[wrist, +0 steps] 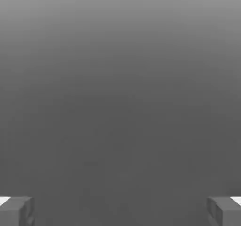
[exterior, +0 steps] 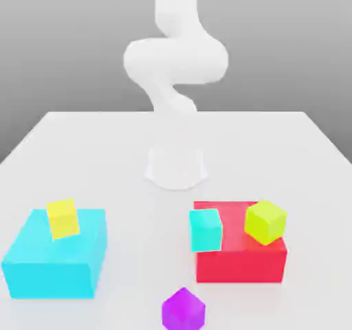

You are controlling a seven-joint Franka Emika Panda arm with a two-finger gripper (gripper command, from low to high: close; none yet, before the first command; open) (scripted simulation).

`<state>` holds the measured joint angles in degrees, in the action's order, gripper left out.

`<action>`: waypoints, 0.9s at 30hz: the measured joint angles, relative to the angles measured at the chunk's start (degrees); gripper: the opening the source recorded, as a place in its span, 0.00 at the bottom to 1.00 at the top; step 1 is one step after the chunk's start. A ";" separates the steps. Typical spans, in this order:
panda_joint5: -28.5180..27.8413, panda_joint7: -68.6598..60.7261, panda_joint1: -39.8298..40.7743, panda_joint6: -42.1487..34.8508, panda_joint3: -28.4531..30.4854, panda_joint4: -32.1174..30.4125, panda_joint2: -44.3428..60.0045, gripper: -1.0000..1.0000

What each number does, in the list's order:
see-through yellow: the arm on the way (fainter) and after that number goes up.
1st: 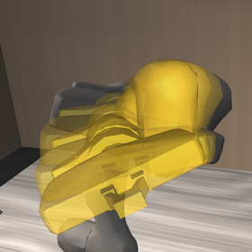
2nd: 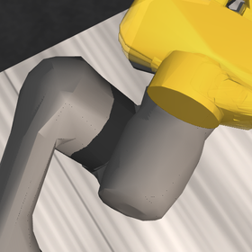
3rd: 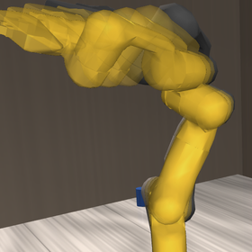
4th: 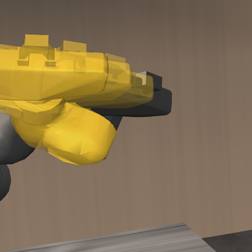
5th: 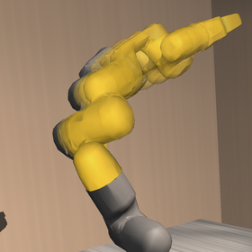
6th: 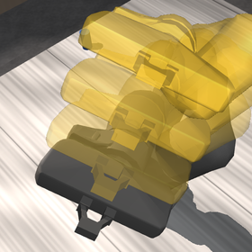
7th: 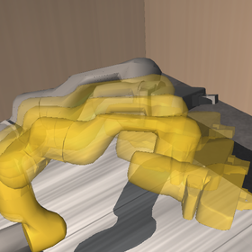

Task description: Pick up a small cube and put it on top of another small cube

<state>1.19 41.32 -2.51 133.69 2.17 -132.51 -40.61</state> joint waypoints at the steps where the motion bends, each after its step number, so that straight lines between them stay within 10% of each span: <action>1: 0.57 -1.98 -1.03 0.82 0.90 -0.31 2.26 0.50; 18: 10.04 -33.58 -10.74 13.71 8.47 -5.24 37.82 0.50; 27: 6.38 -43.47 -10.57 21.68 8.35 -7.85 55.23 0.50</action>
<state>7.57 -2.15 -13.08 155.38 10.52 -140.36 14.63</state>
